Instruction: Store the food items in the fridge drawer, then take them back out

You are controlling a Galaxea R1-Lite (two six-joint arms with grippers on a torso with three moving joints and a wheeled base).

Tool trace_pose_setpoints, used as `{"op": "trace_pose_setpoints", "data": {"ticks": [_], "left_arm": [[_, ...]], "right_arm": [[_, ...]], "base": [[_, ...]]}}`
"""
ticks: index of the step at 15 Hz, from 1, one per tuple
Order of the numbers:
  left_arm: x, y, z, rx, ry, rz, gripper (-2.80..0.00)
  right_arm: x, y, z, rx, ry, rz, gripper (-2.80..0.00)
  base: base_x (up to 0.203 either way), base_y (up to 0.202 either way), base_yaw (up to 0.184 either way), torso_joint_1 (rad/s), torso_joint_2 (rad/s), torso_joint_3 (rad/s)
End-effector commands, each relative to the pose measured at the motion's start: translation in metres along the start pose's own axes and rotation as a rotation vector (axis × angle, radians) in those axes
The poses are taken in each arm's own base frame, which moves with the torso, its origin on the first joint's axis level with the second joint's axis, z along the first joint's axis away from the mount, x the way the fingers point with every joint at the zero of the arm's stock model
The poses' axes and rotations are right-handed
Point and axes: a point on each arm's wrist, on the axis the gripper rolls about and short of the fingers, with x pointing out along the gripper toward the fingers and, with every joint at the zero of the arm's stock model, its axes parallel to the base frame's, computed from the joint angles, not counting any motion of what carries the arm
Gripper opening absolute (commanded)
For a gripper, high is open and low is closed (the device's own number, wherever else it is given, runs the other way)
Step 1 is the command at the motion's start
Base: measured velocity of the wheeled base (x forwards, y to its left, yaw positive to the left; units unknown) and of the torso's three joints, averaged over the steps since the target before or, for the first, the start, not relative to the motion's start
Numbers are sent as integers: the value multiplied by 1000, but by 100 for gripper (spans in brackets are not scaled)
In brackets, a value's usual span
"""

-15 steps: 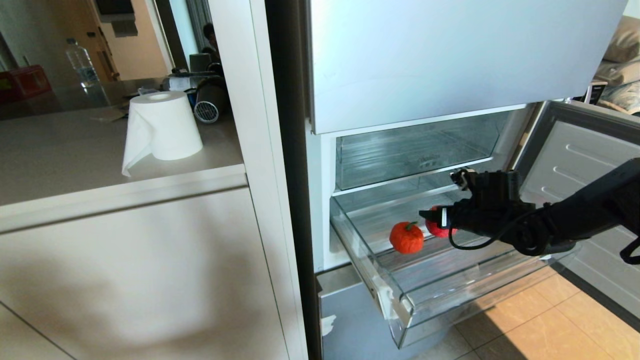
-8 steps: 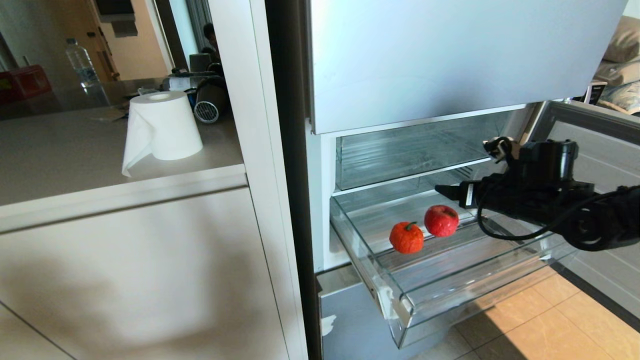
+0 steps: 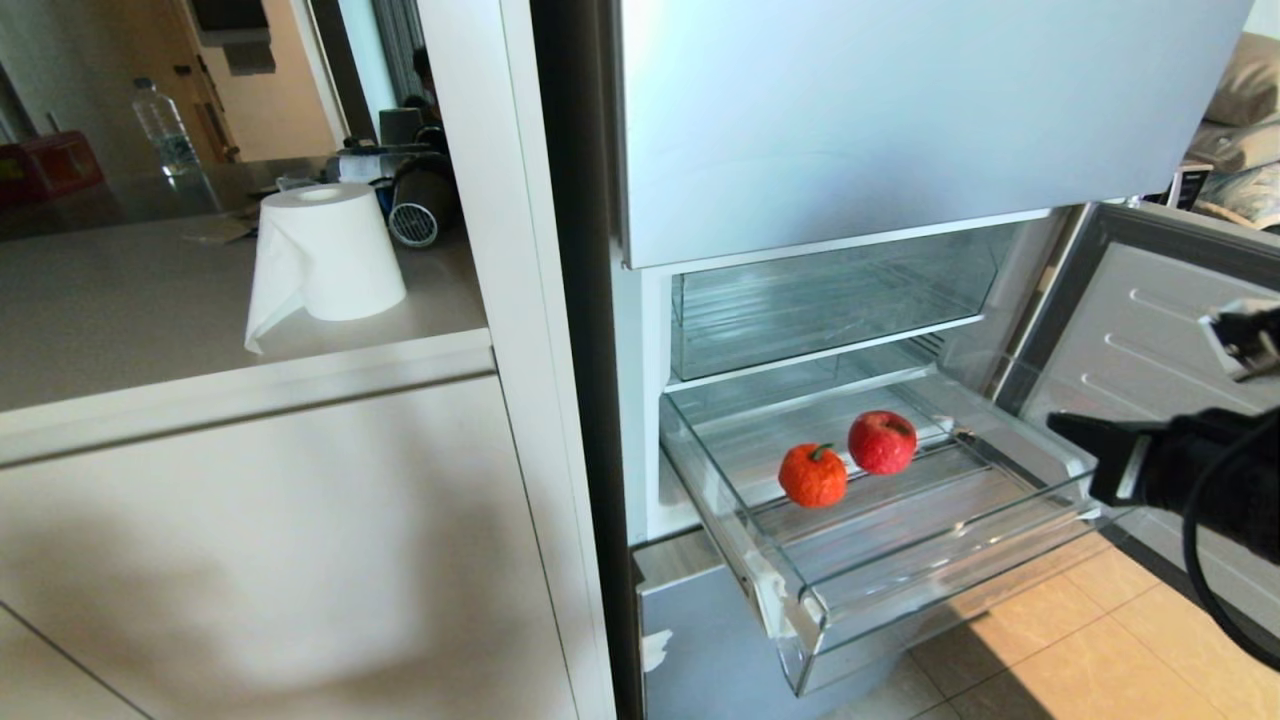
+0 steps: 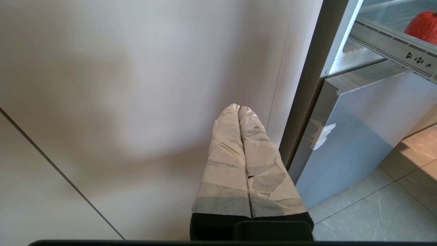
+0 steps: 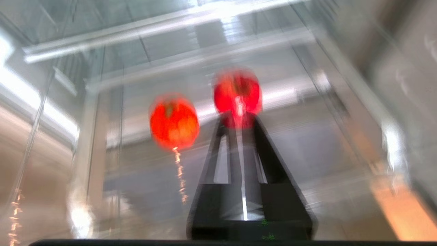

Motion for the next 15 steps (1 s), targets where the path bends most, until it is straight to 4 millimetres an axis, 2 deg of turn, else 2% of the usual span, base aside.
{"op": "trace_pose_setpoints", "data": {"ticks": [1,2,4,6,7,10,13,15], "left_arm": [[0,0,0,-1,0,0,-280],[0,0,0,-1,-2,0,-280],[0,0,0,-1,0,0,-280],[0,0,0,-1,0,0,-280],[0,0,0,-1,1,0,-280],[0,0,0,-1,0,0,-280],[0,0,0,-1,0,0,-280],[0,0,0,-1,0,0,-280]], "right_arm": [[-59,-4,-20,12,-52,-32,-280],[-73,-8,-40,25,-2,-72,-280],[-89,-15,-76,47,98,-137,-280],[-93,-17,-98,55,182,-149,-280],[-90,-17,-100,57,211,-144,-280],[-66,-19,-100,69,323,-109,-280],[-21,-24,-92,91,442,-81,-280],[6,-26,-84,95,455,-69,-280]], "base": [[0,0,0,0,0,0],[0,0,0,0,0,0],[0,0,0,0,0,0],[0,0,0,0,0,0],[0,0,0,0,0,0],[0,0,0,0,0,0],[0,0,0,0,0,0],[0,0,0,0,0,0]]}}
